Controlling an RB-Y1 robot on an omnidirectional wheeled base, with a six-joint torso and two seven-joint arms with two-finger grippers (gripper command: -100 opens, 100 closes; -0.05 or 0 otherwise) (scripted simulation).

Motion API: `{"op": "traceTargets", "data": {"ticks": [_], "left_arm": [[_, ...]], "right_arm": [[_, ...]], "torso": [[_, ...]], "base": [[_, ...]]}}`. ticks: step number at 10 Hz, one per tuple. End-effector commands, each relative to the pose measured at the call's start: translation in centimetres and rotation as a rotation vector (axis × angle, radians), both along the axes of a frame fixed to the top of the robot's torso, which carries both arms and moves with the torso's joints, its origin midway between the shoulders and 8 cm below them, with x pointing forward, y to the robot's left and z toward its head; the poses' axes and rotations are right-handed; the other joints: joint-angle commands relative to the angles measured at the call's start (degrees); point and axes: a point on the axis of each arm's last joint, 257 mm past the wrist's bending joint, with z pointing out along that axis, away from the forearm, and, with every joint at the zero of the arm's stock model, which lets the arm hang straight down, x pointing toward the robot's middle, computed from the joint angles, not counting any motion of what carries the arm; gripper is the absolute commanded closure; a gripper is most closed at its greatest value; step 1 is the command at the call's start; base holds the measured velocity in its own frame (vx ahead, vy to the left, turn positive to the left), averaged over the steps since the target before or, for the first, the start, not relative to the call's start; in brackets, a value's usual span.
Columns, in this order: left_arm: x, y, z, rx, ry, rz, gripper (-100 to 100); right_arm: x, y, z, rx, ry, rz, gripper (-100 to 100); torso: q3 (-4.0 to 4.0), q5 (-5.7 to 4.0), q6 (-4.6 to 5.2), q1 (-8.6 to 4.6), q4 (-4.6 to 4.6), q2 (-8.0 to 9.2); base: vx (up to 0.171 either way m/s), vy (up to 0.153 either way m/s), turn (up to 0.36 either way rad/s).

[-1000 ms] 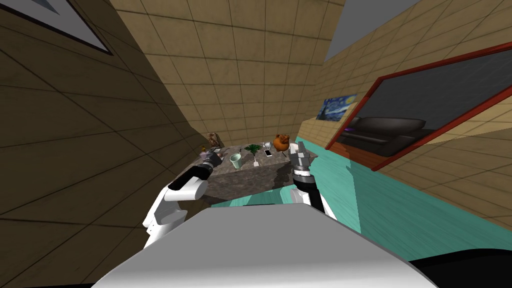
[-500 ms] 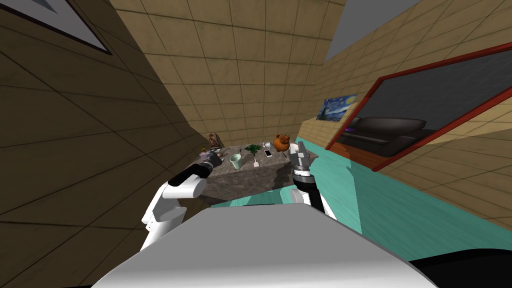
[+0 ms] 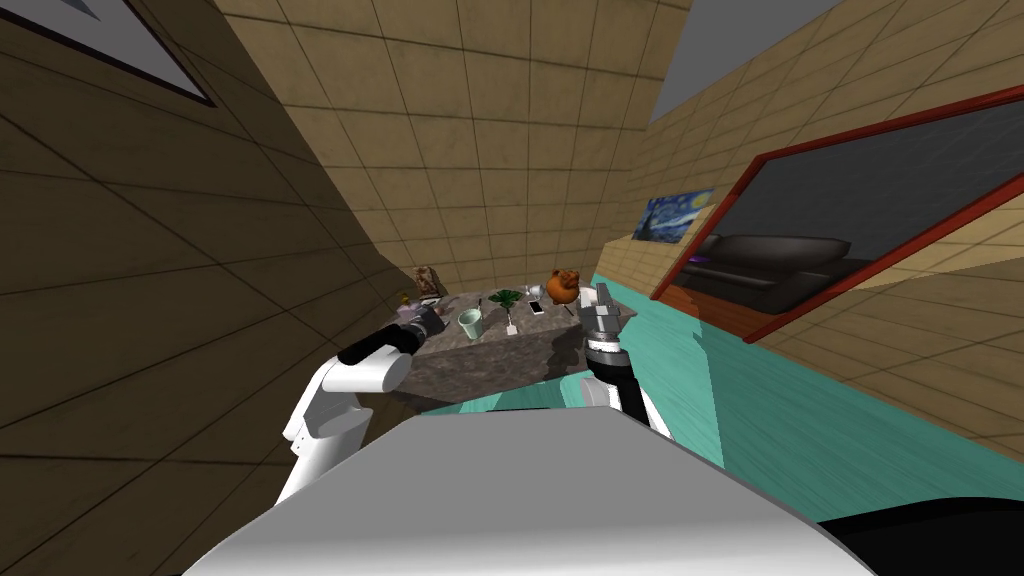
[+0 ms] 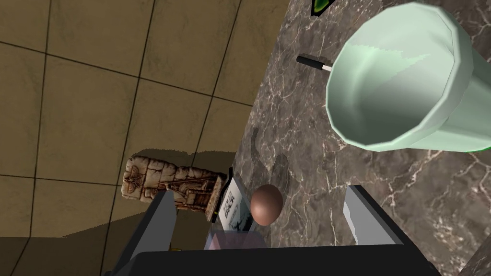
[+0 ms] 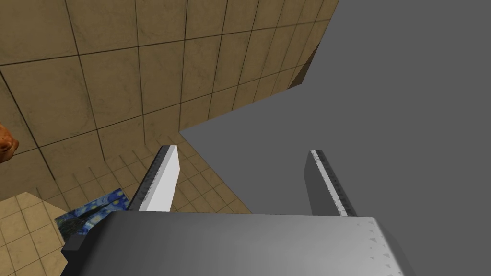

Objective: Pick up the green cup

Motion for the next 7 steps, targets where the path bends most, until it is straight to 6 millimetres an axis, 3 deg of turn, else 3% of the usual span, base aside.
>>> {"op": "traceTargets", "data": {"ticks": [1, 7], "left_arm": [[-0.2, 0.0, -0.9, -0.011, 0.042, 0.004, -100], [-0.9, -0.2, -2.7, -0.047, 0.155, 0.003, -100]], "right_arm": [[0.0, 0.0, 0.0, 0.000, 0.000, 0.000, 0], [0.0, 0.0, 0.0, 0.000, 0.000, 0.000, 0]], "torso": [[0.00, 0.00, 0.00, 0.00, 0.00, 0.00], [-0.02, -0.01, -0.01, -0.05, -0.01, -0.03]], "base": [[0.021, -0.014, -0.006], [0.021, -0.017, -0.008]]}}
